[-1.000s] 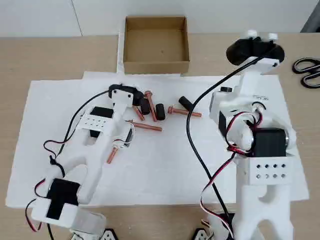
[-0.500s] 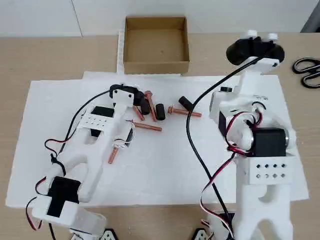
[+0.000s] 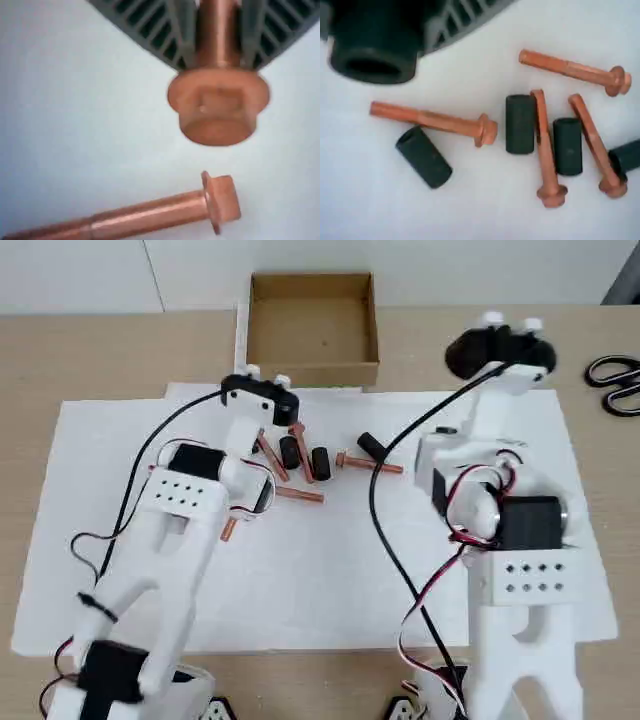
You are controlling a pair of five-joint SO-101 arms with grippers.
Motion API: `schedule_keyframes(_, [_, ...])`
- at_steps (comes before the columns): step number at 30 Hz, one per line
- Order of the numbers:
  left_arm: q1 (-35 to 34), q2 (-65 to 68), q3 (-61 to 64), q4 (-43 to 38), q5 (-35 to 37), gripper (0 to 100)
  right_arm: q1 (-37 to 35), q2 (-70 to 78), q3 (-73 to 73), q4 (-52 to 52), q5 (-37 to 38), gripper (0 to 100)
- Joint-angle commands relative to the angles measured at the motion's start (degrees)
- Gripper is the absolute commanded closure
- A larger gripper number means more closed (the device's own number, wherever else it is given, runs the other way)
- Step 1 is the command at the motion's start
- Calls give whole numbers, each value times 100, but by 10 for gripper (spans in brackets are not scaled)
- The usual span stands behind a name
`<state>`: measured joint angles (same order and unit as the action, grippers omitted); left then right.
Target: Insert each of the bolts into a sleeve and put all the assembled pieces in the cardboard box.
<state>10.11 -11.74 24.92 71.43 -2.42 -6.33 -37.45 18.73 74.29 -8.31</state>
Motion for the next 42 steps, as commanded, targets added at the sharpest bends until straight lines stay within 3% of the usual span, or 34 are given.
schedule_keyframes(1, [18,-624,-198,18,18,993,-251,-268,281,-374,422,991])
schedule_keyframes(4, [-193,-686,-171,-44,53,993,-295,-673,958,-980,492,991])
schedule_keyframes(9, [-598,-738,-171,-62,712,994,-286,-1640,2374,-1956,501,991])
schedule_keyframes(15, [-598,-738,-171,-62,791,994,-286,-2527,4009,-3327,484,994])
schedule_keyframes(22, [-589,-686,-154,-237,1354,994,-435,-3143,4519,-3415,1354,995])
schedule_keyframes(24, [-580,-686,-92,-334,1547,994,-549,-3257,4668,-3407,1037,995])
schedule_keyframes(27, [-580,-686,136,-607,1758,994,-567,-3407,4791,-3556,-123,995])
schedule_keyframes(30, [-571,-686,409,-949,1767,994,-558,-3723,5029,-3802,-211,995])
schedule_keyframes(38, [299,-738,505,-1389,2549,994,-655,-5007,6681,-4901,299,995])
schedule_keyframes(42, [695,-738,470,-1565,2804,994,-840,-5780,7464,-4954,290,995])
